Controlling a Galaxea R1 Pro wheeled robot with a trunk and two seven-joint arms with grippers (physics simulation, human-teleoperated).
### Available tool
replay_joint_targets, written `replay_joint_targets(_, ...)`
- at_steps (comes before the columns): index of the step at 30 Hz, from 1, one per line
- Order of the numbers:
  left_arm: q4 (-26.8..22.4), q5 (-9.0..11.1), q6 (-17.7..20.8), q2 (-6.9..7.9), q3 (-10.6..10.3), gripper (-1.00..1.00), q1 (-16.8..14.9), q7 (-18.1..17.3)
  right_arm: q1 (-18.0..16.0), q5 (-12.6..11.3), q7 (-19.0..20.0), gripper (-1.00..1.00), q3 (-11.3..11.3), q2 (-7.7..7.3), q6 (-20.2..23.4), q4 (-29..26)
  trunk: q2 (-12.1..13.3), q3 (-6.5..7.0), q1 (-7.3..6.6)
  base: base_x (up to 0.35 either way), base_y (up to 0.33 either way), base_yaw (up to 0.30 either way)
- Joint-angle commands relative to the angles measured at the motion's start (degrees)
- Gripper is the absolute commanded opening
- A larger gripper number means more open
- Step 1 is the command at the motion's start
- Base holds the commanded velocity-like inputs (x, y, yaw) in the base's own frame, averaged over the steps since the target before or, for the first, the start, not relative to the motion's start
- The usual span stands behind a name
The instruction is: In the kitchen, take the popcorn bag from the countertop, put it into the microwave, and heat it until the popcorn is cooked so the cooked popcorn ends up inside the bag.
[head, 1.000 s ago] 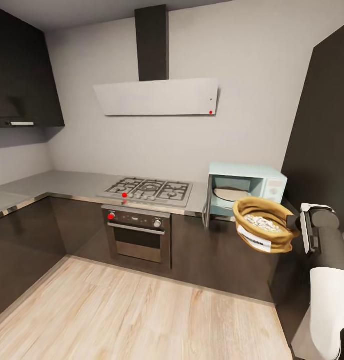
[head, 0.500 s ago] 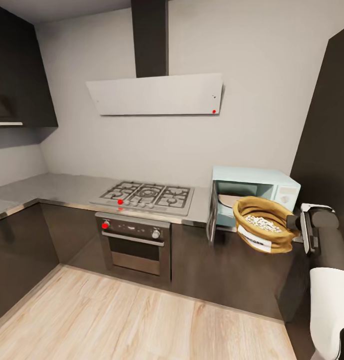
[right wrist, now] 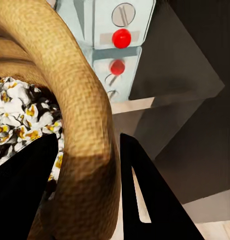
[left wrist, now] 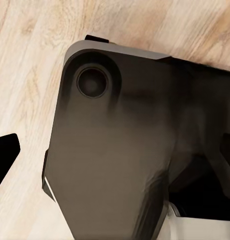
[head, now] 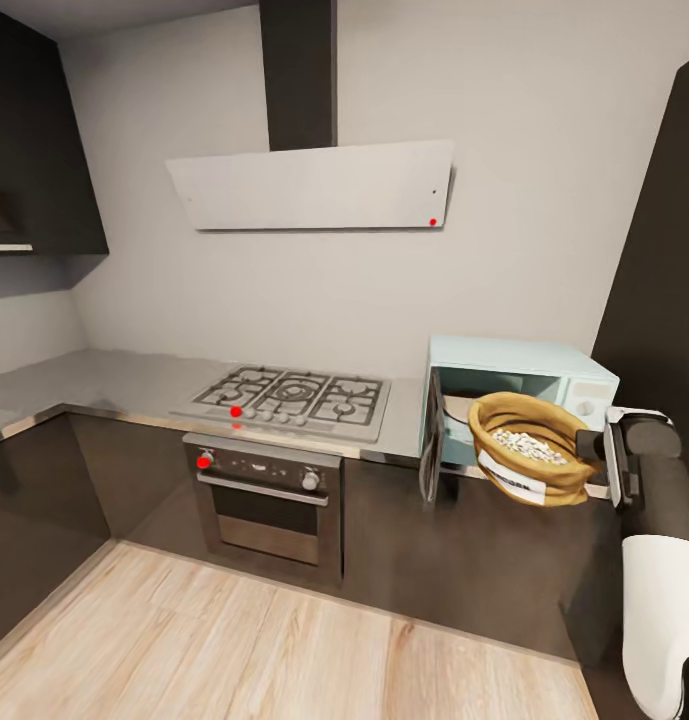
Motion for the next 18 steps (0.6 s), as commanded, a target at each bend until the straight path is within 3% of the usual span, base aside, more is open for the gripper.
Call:
replay_joint_targets(1, -0.1, 0.2, -0.1, -0.02, 0.2, 1.0, 0.0, 0.0, 0.0, 0.0, 0.1, -1.0, 0.0, -0.87, 0.2, -0.6, 0.0, -0.06, 0.01, 0.0, 0.0, 0.0)
replay_joint_targets(11, -0.1, 0.2, -0.1, -0.02, 0.2, 1.0, 0.0, 0.0, -1.4, -0.1, -0.1, -1.0, 0.1, -3.18, 0.2, -0.6, 0.0, -0.06, 0.01, 0.0, 0.0, 0.0)
replay_joint_targets(15, -0.1, 0.3, -0.1, -0.03, 0.2, 1.0, 0.0, 0.0, -3.1, -0.1, -0.3, -1.0, 4.4, -3.24, 0.2, 0.0, 0.0, -0.06, 0.01, 0.0, 0.0, 0.0)
replay_joint_targets(18, -0.1, 0.3, -0.1, -0.05, 0.2, 1.0, 0.0, 0.0, -3.5, 0.0, -0.3, -1.0, 5.3, -3.29, 0.2, 2.2, 0.0, -0.06, 0.01, 0.0, 0.0, 0.0)
